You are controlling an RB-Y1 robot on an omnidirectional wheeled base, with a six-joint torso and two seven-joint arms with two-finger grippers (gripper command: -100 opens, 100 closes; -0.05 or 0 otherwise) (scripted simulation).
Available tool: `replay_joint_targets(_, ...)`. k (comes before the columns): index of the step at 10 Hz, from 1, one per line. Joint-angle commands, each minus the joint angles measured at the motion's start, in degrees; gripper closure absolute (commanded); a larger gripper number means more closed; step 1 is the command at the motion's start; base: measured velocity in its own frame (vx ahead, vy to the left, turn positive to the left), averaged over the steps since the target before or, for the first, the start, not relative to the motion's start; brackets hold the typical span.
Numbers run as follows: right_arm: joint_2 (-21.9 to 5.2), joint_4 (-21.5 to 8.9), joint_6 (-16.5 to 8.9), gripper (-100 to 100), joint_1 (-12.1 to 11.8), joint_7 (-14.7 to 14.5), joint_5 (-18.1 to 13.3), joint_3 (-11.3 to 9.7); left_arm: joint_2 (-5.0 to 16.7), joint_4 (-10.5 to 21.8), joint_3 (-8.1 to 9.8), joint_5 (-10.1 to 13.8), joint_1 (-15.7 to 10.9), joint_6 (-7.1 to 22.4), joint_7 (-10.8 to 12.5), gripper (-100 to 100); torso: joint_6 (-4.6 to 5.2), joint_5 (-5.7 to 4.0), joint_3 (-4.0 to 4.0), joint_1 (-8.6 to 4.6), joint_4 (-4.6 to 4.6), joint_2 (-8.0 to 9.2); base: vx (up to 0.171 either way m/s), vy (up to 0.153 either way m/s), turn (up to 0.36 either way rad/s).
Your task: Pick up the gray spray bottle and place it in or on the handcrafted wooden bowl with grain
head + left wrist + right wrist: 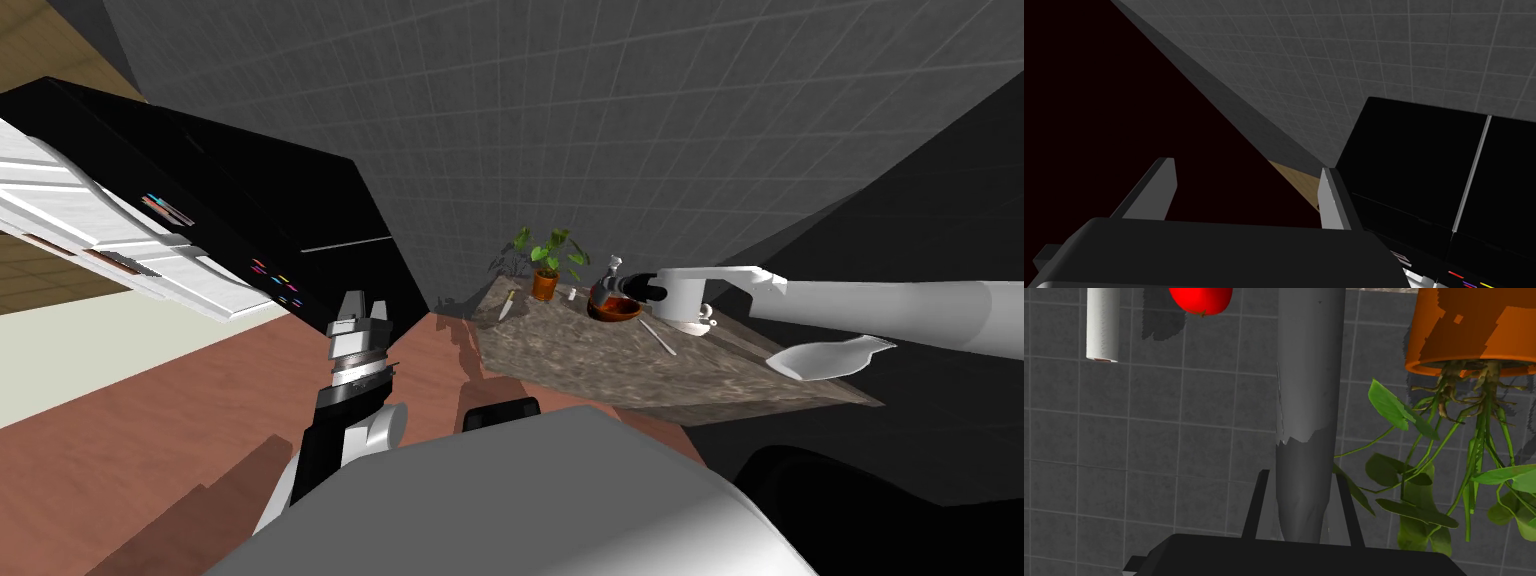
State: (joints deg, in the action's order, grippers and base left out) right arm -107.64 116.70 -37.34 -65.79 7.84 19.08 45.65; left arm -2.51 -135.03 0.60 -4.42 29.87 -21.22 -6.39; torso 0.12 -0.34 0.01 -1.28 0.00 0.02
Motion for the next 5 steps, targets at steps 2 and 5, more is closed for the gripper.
replay_joint_targets(2, -4.0, 0.8, -3.4, 100, -1.0, 1.8, 1.7, 2.2, 0.0, 0.0, 0.0, 0.0, 0.0, 0.0, 0.0, 0, 0.0, -0.02, -0.01, 0.0, 0.0, -0.03, 0.025, -0.323, 0.013)
replay_joint_targets(5, -7.7, 1.2, -6.0, 100, -2.0, 3.7, 2.9, 4.1, 0.0, 0.0, 0.0, 0.0, 0.0, 0.0, 0.0, 0, 0.01, -0.05, -0.03, -0.16, -0.01, -0.06, 0.009, -0.353, 0.01)
